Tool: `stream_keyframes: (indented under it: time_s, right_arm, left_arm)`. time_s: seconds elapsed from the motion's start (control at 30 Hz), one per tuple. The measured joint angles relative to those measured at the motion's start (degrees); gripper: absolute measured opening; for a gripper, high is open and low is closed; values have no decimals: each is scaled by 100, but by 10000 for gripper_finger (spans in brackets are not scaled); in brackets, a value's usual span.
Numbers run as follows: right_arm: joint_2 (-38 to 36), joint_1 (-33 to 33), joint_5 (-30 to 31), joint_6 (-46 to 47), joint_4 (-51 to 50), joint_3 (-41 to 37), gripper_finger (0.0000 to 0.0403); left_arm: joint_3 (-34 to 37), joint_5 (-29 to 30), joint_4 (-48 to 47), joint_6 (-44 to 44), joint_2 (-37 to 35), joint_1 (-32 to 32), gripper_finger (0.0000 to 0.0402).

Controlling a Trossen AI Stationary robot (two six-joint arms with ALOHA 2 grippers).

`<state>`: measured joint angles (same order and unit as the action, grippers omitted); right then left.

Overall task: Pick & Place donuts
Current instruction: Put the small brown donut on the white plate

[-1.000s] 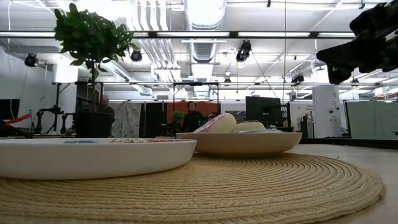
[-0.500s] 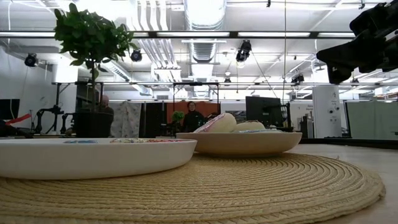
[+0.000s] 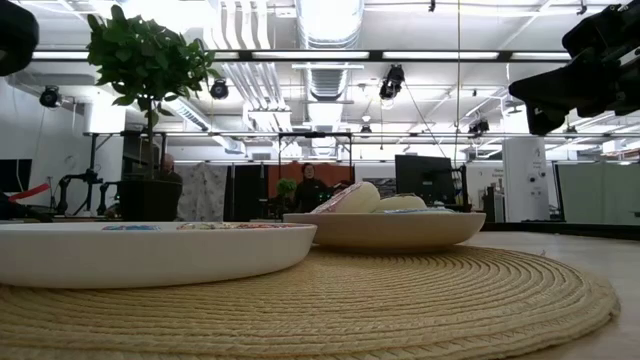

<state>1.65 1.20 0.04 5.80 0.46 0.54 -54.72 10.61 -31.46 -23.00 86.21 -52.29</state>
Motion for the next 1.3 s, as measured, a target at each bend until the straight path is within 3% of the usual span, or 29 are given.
stream_keyframes:
  time_s: [1.3]
  right_arm:
    - [0,1,-1,-26,0,0,9]
  left_arm:
    - [66,-201,260,-139,968,125,252]
